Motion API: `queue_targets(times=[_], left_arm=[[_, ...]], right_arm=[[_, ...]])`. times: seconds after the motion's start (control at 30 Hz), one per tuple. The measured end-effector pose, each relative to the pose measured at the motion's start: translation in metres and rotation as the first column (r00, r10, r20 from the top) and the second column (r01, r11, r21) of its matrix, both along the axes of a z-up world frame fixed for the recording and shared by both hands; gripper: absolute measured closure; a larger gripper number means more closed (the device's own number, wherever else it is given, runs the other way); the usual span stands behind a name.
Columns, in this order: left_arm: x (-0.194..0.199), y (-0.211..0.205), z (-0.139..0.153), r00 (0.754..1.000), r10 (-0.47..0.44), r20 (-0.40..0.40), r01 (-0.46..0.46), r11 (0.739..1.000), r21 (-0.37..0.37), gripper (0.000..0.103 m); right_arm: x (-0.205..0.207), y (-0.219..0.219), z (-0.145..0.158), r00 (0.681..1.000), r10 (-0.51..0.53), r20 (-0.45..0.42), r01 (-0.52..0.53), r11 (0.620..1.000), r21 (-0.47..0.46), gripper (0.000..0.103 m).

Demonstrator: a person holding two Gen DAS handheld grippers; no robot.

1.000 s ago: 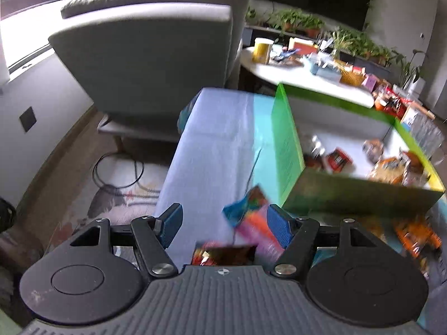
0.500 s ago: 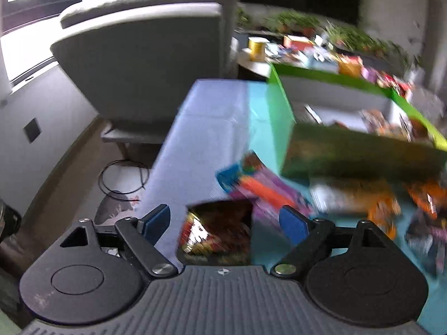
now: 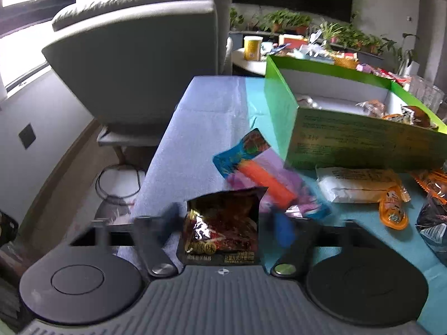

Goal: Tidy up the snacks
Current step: 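Grasp the dark spicy pack with the left tool while the right tool grasps a clear orange snack bag, then carry both packs over the green box and release them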

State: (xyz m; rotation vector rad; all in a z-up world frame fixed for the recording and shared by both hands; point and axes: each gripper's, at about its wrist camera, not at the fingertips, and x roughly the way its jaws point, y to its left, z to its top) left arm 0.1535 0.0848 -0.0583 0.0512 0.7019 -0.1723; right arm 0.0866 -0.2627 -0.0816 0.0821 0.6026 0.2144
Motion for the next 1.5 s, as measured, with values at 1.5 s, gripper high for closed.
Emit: queue_targets(times=[1.5], left_arm=[[-0.036, -0.007, 0.031, 0.992, -0.061, 0.111, 0.069, 0.995, -0.070, 0.047]], right_arm=[[0.019, 0.052, 0.017, 1.000, -0.001, -0.030, 0.001, 1.000, -0.006, 0.043]])
